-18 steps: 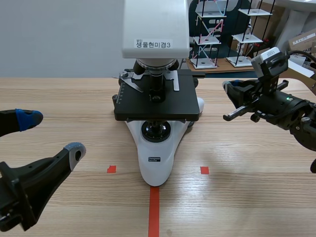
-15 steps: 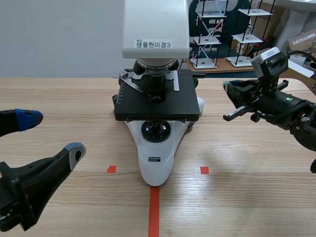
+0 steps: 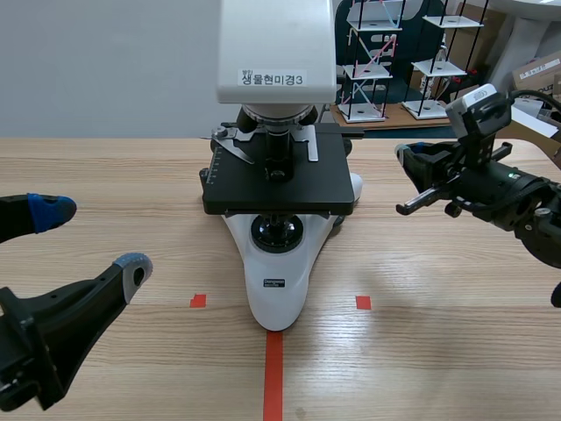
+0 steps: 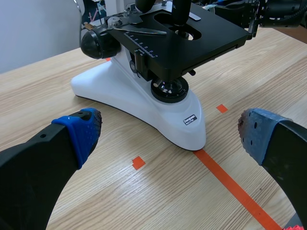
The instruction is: Return to the home posture
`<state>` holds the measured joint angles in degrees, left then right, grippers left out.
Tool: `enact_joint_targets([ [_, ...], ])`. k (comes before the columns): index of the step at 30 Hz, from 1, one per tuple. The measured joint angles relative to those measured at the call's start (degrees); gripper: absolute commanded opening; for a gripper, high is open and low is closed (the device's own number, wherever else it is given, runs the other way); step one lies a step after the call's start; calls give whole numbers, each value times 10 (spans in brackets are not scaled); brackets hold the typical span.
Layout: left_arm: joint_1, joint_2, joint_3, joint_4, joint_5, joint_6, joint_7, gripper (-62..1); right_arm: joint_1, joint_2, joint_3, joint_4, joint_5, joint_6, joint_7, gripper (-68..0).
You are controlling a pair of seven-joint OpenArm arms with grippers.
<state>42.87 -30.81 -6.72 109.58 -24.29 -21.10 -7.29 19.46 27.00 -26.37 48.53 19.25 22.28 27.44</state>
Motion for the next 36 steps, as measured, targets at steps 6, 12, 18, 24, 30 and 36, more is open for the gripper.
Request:
enact_joint_targets([
  [6, 0, 0, 0, 0, 0, 0, 0, -7, -2, 1, 0, 0, 0, 0, -9, -564],
  [12, 0, 0, 0, 0, 0, 0, 0, -7, -26, 8, 20, 2, 5, -2, -7, -364],
  [18, 0, 0, 0, 0, 0, 0, 0, -7, -106, 45, 61, 51, 45, -2, -7, -216],
  [24, 0, 0, 0, 0, 0, 0, 0, -7, -218, 80, 112, 155, 57, -2, -7, -137],
  [30, 0, 0, 0, 0, 0, 0, 0, -7, -360, 99, 195, 303, 56, -2, -7, -123],
  [36, 0, 0, 0, 0, 0, 0, 0, -7, -494, 99, 280, 445, 52, -2, -43, -123],
])
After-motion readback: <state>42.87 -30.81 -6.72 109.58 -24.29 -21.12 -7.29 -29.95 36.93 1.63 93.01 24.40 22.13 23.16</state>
